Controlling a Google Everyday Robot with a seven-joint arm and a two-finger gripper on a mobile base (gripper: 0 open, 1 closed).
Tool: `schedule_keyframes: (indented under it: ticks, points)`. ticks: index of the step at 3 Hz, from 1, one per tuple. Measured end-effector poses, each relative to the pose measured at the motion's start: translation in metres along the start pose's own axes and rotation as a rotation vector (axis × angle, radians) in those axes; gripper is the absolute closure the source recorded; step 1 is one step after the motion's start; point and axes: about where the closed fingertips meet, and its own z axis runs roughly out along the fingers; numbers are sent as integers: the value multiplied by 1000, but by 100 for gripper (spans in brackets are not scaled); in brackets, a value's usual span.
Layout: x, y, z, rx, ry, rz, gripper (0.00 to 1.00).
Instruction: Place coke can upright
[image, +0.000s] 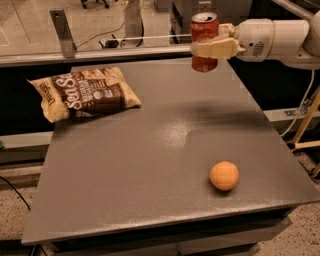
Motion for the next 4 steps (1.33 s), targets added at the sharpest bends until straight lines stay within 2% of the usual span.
schedule_keyframes:
  ticks: [1,2,3,4]
  points:
    - [0,0,0,0,0,0,100]
    - [0,-2,-16,1,-28,-22,100]
    - [2,-5,-84,17,-76,-55,100]
    - [1,-5,-86,17,-77,-59,100]
